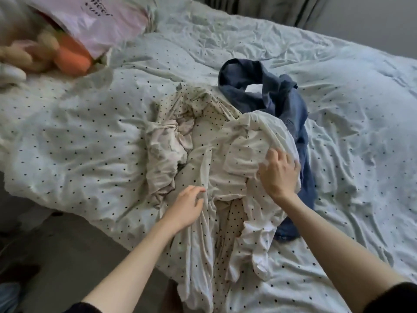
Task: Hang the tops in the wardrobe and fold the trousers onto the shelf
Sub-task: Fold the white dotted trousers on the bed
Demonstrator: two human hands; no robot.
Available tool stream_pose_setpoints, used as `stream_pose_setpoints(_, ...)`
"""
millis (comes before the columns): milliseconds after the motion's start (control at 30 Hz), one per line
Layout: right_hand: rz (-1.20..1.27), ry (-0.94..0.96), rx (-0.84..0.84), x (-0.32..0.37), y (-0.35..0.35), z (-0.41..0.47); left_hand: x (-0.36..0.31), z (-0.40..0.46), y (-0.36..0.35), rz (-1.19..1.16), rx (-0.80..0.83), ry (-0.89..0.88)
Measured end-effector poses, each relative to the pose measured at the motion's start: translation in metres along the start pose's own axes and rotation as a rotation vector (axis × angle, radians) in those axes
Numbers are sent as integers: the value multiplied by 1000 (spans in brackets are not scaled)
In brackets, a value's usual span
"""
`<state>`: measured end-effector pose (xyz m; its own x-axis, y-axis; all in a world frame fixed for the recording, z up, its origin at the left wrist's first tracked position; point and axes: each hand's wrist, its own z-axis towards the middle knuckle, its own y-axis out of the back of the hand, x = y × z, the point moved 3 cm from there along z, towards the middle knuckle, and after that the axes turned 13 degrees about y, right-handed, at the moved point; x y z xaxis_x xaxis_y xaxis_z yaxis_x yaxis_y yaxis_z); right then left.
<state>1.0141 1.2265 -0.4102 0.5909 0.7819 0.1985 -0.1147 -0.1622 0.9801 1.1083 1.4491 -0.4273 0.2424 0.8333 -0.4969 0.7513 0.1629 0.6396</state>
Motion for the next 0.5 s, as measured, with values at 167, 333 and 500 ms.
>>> stream_pose_setpoints(167,60,-237,12,-26,-24,52,-29,69,11,56,62,-127)
stream_pose_setpoints(333,195,-213,-250,-17,-12,29,-80,103,36,91,-235,-328)
stream_pose_setpoints(500,94,-105,-371,-2,4,-53,-118,107,27,466,-229,-600)
